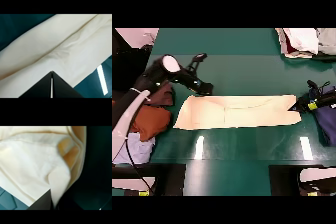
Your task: Fold the shirts.
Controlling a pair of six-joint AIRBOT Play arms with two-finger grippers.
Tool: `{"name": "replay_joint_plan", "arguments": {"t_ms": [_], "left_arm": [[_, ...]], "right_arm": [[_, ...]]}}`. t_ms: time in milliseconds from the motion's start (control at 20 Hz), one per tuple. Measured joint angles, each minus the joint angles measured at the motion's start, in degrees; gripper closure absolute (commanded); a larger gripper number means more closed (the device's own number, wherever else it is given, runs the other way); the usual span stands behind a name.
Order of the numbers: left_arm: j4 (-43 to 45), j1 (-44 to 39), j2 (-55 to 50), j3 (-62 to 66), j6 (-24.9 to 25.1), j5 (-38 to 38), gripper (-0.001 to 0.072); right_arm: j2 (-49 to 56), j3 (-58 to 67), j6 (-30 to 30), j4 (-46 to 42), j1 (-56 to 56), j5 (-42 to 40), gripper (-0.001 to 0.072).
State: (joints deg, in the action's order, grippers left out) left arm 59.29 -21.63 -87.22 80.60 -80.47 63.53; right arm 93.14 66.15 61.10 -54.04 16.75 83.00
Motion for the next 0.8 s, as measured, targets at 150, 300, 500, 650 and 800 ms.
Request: {"name": "replay_joint_plan", "arguments": {"t_ms": [150, 300, 500, 650, 800], "left_arm": [[-0.96, -4.37, -4.11, 2.36, -0.31, -2.51, 0.0677], [-1.84, -8.07, -9.90, 6.80, -0.44, -3.72, 0.0677], [-2.64, -11.67, -16.83, 10.99, -0.24, -4.76, 0.0676], [-3.85, -13.03, -19.87, 12.15, -0.04, -6.69, 0.0676], [-5.25, -13.55, -21.16, 12.61, -0.04, -9.75, 0.0677]], "right_arm": [[-4.00, 2.45, 1.99, 0.35, -1.90, 2.23, 0.0700], [-8.96, 8.74, 5.95, 0.52, -5.62, 5.75, 0.0699], [-12.55, 20.52, 12.31, 0.59, -12.81, 9.46, 0.0700], [-12.61, 28.85, 16.17, 0.66, -19.04, 11.28, 0.0700], [-10.62, 36.28, 18.32, 0.59, -25.75, 12.81, 0.0700]]}}
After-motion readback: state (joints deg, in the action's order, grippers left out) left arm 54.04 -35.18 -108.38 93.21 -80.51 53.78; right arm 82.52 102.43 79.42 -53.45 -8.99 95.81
